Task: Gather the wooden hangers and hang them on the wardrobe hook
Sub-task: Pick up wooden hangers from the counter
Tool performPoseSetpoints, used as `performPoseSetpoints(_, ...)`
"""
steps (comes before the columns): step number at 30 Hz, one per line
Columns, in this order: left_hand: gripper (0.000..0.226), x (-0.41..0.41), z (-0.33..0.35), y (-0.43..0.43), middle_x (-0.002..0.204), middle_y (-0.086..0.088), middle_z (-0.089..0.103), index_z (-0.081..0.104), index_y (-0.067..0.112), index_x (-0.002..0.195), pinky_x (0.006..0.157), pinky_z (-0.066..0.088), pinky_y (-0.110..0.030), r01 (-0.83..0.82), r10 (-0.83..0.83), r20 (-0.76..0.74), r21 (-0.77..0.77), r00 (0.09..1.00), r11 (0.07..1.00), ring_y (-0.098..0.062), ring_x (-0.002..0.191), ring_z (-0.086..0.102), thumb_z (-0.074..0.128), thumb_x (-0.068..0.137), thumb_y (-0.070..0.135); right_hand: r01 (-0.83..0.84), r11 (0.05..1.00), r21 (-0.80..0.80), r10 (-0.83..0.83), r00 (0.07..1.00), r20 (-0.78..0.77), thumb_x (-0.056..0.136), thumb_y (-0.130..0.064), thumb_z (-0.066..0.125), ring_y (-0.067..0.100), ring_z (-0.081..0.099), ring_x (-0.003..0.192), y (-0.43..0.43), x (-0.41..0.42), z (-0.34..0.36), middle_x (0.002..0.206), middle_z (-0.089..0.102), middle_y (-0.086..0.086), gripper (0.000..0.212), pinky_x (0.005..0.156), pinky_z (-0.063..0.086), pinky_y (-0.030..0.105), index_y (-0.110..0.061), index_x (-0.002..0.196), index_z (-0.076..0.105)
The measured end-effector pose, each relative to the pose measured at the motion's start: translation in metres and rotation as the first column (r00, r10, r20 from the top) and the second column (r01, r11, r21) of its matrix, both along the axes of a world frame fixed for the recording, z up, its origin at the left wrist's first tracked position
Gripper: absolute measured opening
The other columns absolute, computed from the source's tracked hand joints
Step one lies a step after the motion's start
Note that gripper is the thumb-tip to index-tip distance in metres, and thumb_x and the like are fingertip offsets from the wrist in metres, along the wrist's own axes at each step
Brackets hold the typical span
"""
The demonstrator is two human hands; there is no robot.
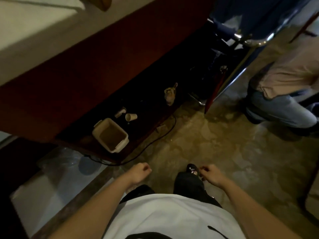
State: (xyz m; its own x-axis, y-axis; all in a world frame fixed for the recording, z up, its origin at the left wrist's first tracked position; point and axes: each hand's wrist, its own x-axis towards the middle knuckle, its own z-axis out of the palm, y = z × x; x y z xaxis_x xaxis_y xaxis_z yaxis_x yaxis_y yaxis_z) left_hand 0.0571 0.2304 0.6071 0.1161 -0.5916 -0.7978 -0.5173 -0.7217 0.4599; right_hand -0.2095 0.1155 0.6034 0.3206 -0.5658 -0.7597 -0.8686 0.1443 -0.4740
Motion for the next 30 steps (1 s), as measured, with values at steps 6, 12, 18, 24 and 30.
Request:
performPoseSetpoints(6,0.029,-0.041,0.030,-0.086,0.120,-0.009,0.059,0.055,0.012,0.119,0.088,0.040,-0.027,-0.138,0.139,0.002,-0.082,0.990,0.987,-0.022,0.112,0.054,0.044,0.096,0.026,-0.133,0.990,-0.037,0.135,0.987,0.082,0.096,-0.013,0.045,0.018,0.058,0.080,-0.131,-0.010,0.020,0.098,0.062,0.012,0.029,0.068,0.048,0.022,0.000,0.119,0.056)
performPoseSetpoints(12,0.031,-0.043,0.097,-0.143,0.112,0.003,0.055,0.049,0.019,0.126,0.091,0.044,-0.028,-0.252,0.270,0.032,-0.267,0.962,0.930,-0.017,0.110,0.055,0.041,0.098,0.030,-0.331,0.931,-0.153,0.357,0.911,0.204,0.095,-0.016,0.047,0.022,0.062,0.087,-0.224,0.028,0.057,0.097,0.064,0.009,0.026,0.081,0.049,0.034,-0.011,0.118,0.058)
performPoseSetpoints(18,0.034,-0.015,0.198,-0.180,0.123,0.007,0.055,0.046,0.027,0.130,0.092,0.045,-0.023,-0.234,0.284,0.067,-0.405,0.957,0.884,-0.009,0.115,0.053,0.041,0.097,0.035,-0.452,0.807,-0.380,0.579,0.731,0.360,0.096,-0.019,0.047,0.005,0.062,0.087,-0.268,0.099,0.142,0.100,0.063,-0.004,0.027,0.078,0.048,0.019,-0.018,0.121,0.057)
performPoseSetpoints(24,0.031,0.016,0.308,-0.190,0.124,0.009,0.059,0.051,0.031,0.126,0.099,0.044,-0.026,-0.117,0.330,0.244,-0.616,0.912,0.779,-0.003,0.115,0.053,0.043,0.096,0.034,-0.447,0.718,-0.533,0.694,0.520,0.499,0.095,-0.023,0.049,0.004,0.065,0.091,-0.286,0.168,0.255,0.098,0.066,-0.012,0.019,0.086,0.051,0.027,-0.031,0.109,0.059)
performPoseSetpoints(30,0.032,0.047,0.392,-0.193,0.119,0.011,0.061,0.052,0.032,0.123,0.094,0.050,-0.028,0.057,0.405,0.480,-0.695,0.778,0.716,-0.001,0.107,0.056,0.045,0.093,0.039,-0.384,0.616,-0.688,0.787,0.350,0.509,0.093,-0.022,0.051,0.004,0.066,0.087,-0.290,0.230,0.356,0.096,0.068,-0.007,0.020,0.081,0.051,0.020,-0.026,0.110,0.062)
